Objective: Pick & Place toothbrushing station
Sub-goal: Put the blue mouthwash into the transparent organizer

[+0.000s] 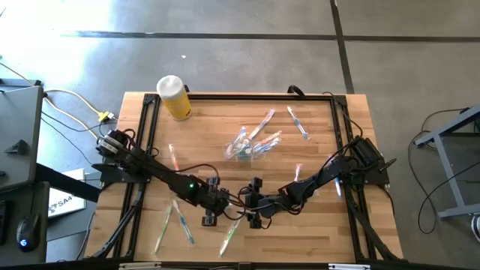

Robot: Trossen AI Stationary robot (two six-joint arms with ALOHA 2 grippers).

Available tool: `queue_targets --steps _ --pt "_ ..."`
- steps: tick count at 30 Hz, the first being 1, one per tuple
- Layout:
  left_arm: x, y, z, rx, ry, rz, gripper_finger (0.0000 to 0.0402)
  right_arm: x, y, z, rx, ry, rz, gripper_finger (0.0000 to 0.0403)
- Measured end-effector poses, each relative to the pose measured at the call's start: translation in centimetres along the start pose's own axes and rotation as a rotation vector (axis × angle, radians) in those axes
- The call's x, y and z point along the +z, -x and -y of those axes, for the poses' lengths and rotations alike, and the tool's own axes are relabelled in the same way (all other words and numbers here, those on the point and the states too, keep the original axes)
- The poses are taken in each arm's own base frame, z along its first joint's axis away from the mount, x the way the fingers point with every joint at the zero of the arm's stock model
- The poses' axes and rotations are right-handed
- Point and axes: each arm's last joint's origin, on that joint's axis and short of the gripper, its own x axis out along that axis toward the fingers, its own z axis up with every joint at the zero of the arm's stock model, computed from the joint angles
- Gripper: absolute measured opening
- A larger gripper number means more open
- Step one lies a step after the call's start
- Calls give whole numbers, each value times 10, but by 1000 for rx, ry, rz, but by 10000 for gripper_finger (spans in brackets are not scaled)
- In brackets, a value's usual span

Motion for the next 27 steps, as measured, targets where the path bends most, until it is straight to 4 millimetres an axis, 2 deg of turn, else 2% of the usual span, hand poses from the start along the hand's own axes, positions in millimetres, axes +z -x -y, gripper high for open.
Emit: queue_targets --steps 6,14,22,27 --pt "0 -5 -2 -1 4 -10 91 0 0 0 2 0 -1 313" --pt "3 -22 -12 -29 61 -56 97 -1 1 -3 19 3 -1 313" --pt "4 -23 -14 -56 72 -68 98 -1 2 -5 20 5 1 313" --pt "2 -27 -17 -49 111 -45 114 -1 2 -5 21 4 4 313"
